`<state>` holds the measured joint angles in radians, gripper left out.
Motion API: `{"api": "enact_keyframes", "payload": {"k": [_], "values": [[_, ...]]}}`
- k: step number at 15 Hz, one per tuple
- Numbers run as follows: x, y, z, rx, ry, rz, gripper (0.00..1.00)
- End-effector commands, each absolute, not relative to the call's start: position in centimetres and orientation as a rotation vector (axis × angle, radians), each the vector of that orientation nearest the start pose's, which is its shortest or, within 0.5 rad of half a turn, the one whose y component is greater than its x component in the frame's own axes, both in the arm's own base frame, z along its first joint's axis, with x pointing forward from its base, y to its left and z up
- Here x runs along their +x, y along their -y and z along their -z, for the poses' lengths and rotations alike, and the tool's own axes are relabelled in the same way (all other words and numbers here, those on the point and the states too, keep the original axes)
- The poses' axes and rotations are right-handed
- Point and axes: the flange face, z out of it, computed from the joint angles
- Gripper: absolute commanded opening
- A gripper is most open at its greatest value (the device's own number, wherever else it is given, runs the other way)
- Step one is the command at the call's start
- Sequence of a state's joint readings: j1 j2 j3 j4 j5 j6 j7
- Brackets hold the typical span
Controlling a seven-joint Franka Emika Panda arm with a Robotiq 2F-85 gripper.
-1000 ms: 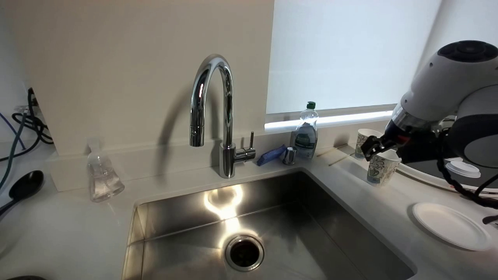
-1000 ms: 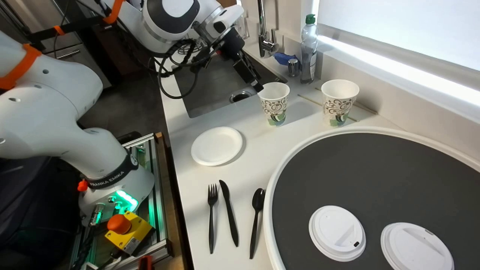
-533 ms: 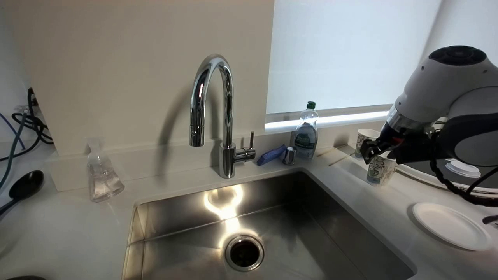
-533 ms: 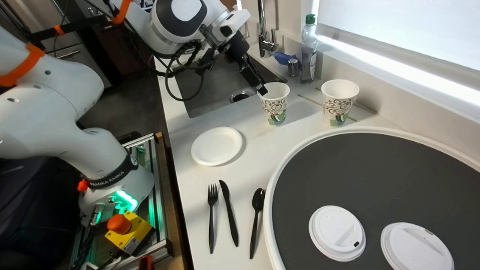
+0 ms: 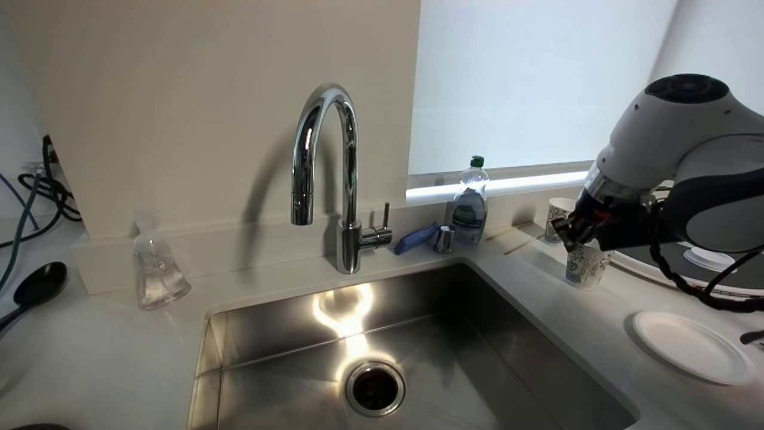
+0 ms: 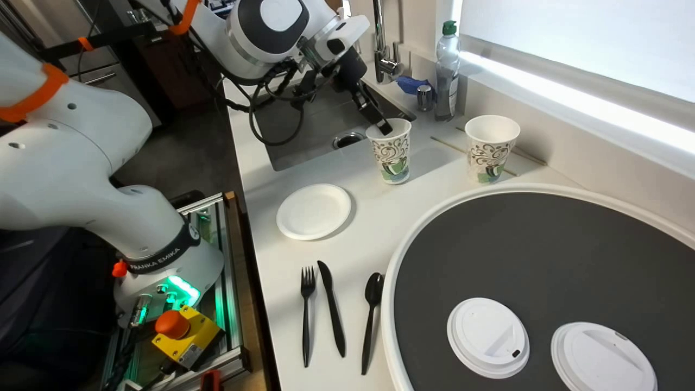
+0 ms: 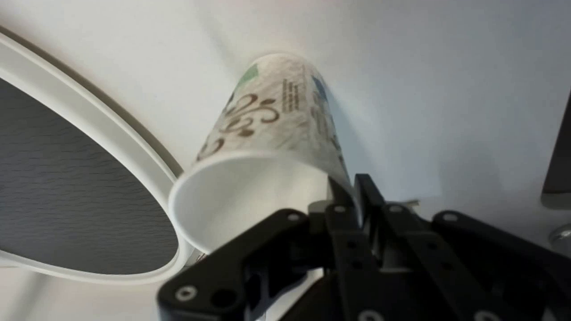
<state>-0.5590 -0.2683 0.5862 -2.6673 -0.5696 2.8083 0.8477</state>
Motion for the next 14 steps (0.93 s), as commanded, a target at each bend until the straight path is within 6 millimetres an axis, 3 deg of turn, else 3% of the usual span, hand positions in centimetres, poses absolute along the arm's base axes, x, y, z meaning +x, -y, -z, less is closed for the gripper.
{"api": "enact_keyframes", "payload": {"k": [1,7,14], "values": [[43.7,-4.4,-34.6,-3.255,-0.464,0.821,0.0],[43.7,-8.4,-35.8,-3.218,-0.351,0.832,0.01],[41.6,-17.8,-37.8,-3.099,-0.067,0.797,0.01]]}}
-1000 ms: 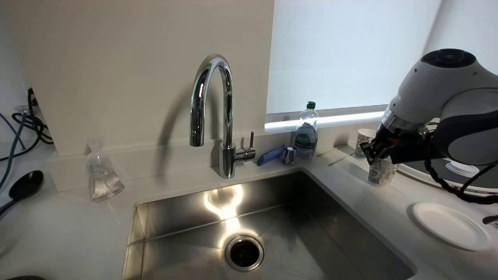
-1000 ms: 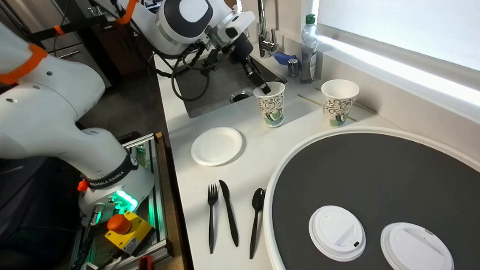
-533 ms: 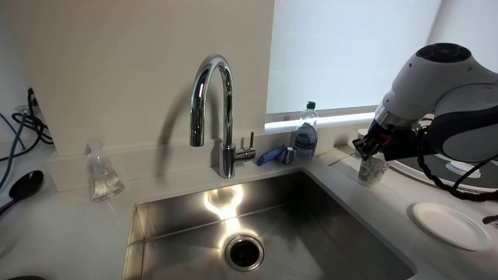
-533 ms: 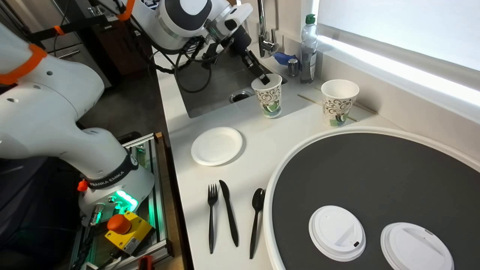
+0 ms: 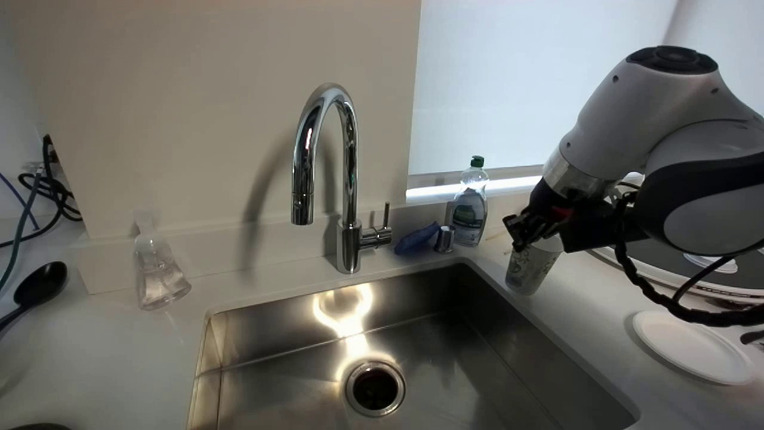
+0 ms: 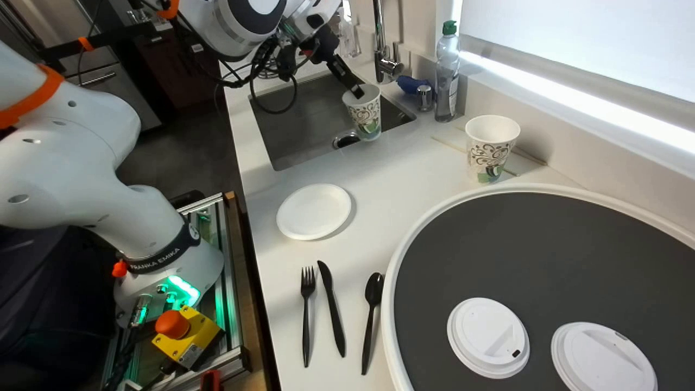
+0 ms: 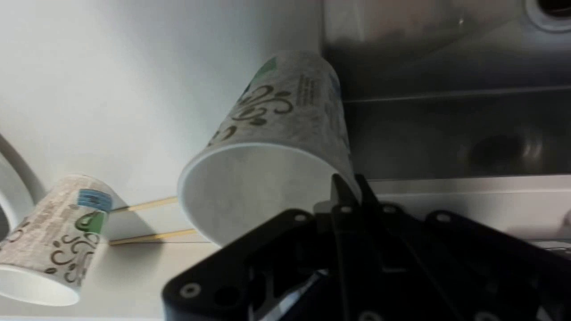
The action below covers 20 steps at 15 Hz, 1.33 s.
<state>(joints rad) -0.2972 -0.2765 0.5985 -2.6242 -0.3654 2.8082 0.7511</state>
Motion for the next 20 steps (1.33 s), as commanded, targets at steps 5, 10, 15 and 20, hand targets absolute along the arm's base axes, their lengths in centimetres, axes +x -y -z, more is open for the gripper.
{"api": "enact_keyframes", "payload": {"k": [5,10,15,20], "values": [[40.1,-22.3,-39.3,-3.017,0.113,0.794,0.01],[38.5,-25.8,-39.0,-2.982,0.246,0.774,0.01],[37.1,-28.6,-38.0,-2.962,0.345,0.748,0.01],[36.7,-28.9,-37.8,-2.982,0.36,0.733,0.03]]}}
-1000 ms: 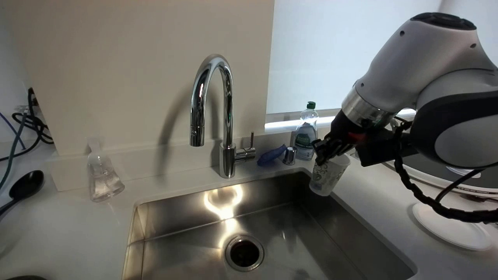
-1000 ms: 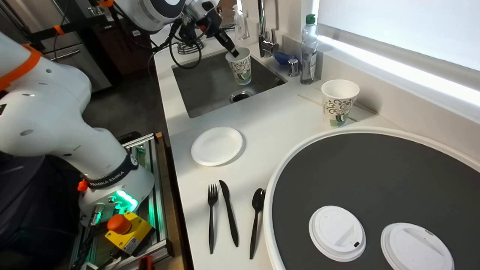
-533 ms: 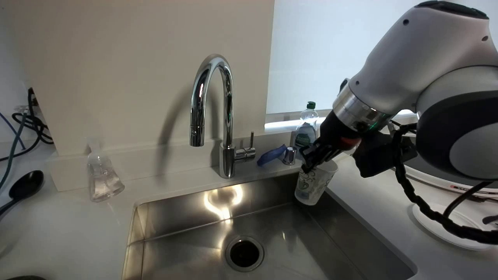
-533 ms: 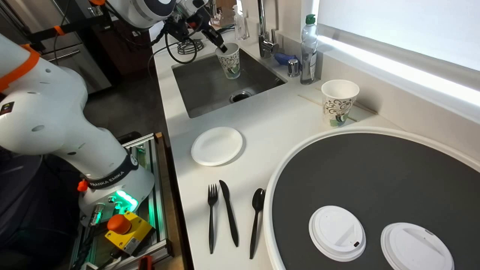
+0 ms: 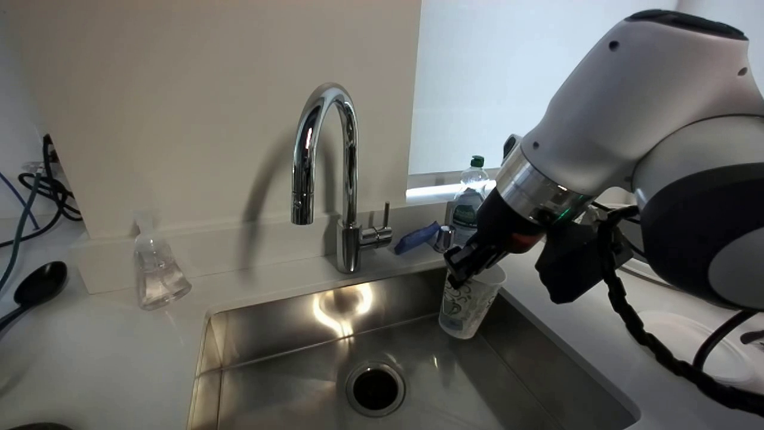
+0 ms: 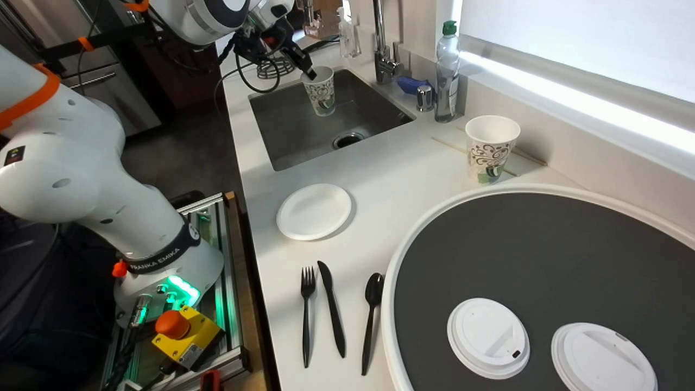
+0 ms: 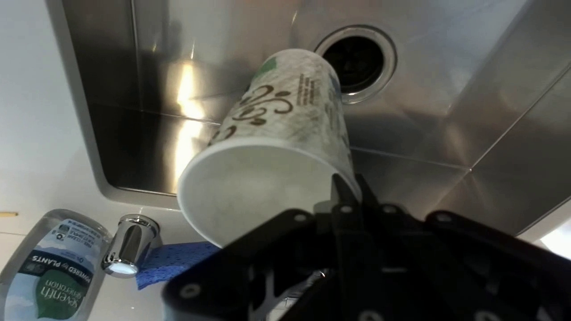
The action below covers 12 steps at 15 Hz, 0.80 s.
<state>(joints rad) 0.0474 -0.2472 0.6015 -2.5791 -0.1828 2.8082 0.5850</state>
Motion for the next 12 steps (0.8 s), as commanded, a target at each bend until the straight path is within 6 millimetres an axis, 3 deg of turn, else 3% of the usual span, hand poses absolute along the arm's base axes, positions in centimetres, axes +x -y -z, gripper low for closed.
{"api": "enact_keyframes", "payload": {"k": [1,7,12], "values": [[36.7,-28.8,-37.8,-2.982,0.358,0.733,0.03],[36.8,-28.7,-37.8,-2.982,0.353,0.733,0.01],[35.8,-34.5,-37.4,-2.871,0.524,0.741,0.01]]}}
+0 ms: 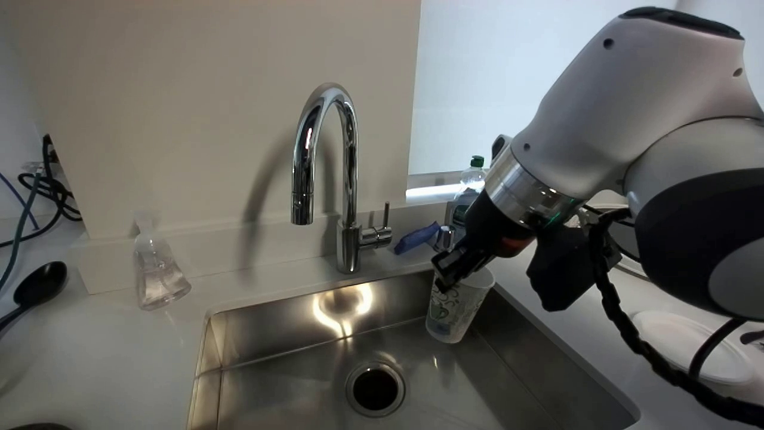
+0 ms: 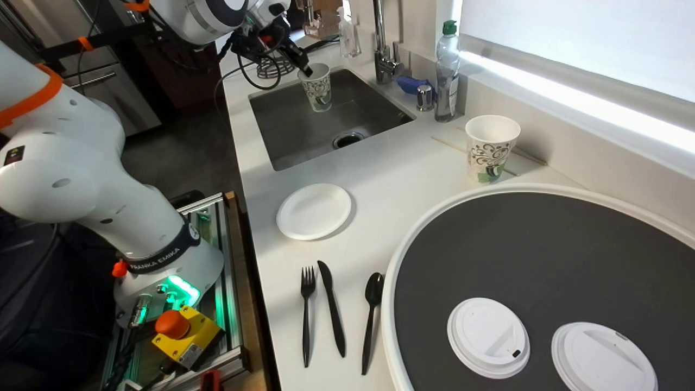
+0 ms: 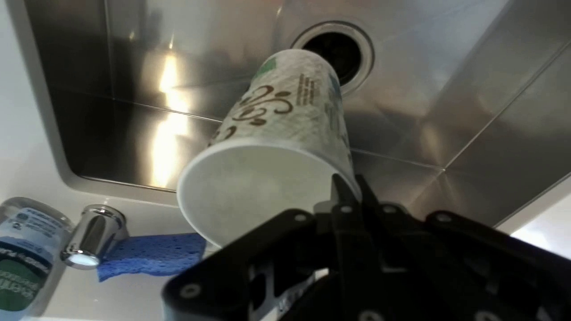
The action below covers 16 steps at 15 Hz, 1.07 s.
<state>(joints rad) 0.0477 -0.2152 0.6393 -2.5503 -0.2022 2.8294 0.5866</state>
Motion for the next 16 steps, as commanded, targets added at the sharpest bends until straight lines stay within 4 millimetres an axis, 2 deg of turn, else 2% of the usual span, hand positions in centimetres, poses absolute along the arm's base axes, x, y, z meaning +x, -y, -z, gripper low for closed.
{"api": "enact_keyframes", "payload": {"k": [1,4,8,12,16], "values": [[35.4,-35.5,-37.5,-2.852,0.559,0.744,0.01],[34.3,-38.2,-37.3,-2.803,0.667,0.744,0.01],[33.5,-40.7,-36.8,-2.758,0.816,0.766,0.01],[34.1,-42.6,-35.9,-2.723,0.938,0.803,0.01],[35.1,-44.3,-33.4,-2.682,1.054,0.798,0.01]]}}
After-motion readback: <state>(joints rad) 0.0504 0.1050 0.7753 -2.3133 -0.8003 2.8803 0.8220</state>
